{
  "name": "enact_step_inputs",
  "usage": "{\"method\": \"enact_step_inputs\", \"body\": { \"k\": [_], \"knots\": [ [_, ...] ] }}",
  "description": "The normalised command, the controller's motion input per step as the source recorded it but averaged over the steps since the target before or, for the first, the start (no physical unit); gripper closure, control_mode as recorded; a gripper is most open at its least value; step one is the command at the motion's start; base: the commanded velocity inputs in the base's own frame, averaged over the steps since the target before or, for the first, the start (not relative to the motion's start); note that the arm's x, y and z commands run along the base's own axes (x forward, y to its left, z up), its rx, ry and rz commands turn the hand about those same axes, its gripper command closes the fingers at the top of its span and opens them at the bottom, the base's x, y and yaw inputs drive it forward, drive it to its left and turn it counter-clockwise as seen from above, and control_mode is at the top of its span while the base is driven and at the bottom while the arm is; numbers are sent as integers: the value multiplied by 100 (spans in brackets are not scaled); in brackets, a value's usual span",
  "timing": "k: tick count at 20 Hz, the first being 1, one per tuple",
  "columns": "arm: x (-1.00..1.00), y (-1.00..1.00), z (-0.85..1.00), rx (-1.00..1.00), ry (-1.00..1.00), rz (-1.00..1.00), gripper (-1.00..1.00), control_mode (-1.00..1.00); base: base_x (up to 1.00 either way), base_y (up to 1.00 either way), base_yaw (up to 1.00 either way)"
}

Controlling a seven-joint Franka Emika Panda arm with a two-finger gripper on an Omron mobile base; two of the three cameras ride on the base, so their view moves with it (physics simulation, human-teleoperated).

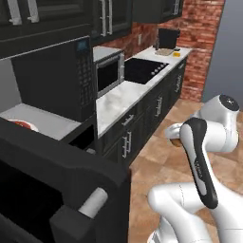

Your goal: Retrieve the reheated potato from the microwave, then place the potato, cheese, and condiment on the cutting board.

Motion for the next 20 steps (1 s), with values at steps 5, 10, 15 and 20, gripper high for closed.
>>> {"method": "enact_step_inputs", "body": {
  "k": [5, 10, 15, 20],
  "knots": [
    [0, 0, 0, 0, 0, 0, 100, 100, 14, -19, -68],
    [0, 0, 0, 0, 0, 0, 100, 100, 52, -6, -37],
    [0, 0, 0, 0, 0, 0, 100, 100, 73, -10, -17],
    [0, 0, 0, 0, 0, 0, 100, 100, 77, -11, -13]
  ]
}}
